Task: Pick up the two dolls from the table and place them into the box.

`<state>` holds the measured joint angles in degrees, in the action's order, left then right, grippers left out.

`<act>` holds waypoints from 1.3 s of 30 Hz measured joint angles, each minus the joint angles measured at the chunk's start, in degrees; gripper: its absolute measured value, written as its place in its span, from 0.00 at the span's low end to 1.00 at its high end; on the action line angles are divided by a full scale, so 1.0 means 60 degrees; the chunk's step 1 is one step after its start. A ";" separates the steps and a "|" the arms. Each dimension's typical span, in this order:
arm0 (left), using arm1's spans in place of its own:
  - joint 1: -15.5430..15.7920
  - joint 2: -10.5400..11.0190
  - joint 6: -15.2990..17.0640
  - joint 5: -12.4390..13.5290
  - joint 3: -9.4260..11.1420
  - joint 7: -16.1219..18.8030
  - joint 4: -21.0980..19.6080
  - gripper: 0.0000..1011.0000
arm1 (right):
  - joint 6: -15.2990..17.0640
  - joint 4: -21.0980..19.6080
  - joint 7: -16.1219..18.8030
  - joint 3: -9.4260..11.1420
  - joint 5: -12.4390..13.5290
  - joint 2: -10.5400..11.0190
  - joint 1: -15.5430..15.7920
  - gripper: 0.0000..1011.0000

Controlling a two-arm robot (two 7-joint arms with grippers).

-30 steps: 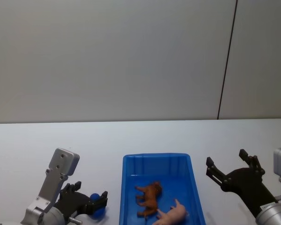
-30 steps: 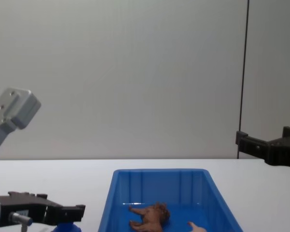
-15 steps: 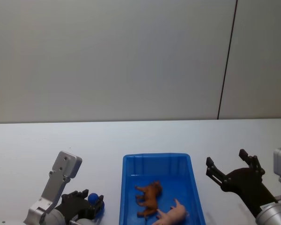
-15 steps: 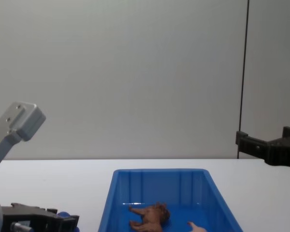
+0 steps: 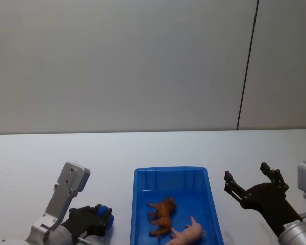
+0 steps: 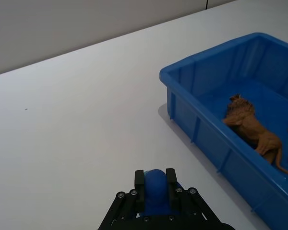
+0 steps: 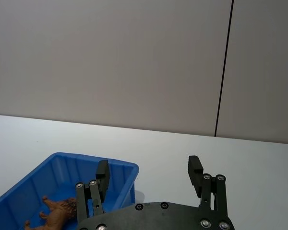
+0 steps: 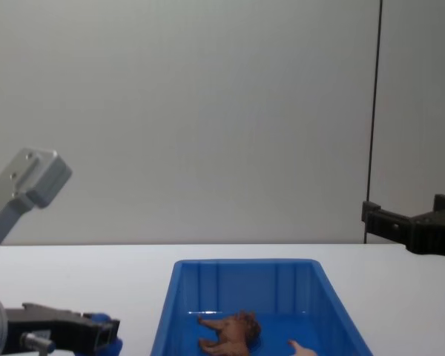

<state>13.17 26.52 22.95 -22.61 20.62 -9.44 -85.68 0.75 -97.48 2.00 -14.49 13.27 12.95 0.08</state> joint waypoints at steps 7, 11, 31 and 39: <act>-0.0052 0.0070 -0.0278 0.0013 -0.0058 -0.0002 -0.0374 0.22 | 0.0000 0.0000 0.0000 0.0000 0.0000 0.0000 0.0000 0.99; -0.0067 0.0124 -0.0515 0.0086 -0.0108 -0.0025 -0.0697 0.20 | 0.0000 0.0000 0.0000 0.0001 0.0000 0.0000 0.0000 0.99; 0.0375 -0.0068 -0.1424 0.0149 -0.0097 -0.1658 -0.1262 0.17 | 0.0000 0.0000 0.0001 0.0000 0.0000 0.0000 0.0000 0.99; 0.0692 -0.0396 -0.1741 -0.0010 0.0061 -0.2540 -0.0992 0.42 | -0.0001 0.0000 0.0000 0.0000 0.0000 0.0000 0.0000 0.99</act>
<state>17.33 24.14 12.51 -22.67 20.99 -24.68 -91.63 0.75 -97.48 2.00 -14.49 13.27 12.95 0.08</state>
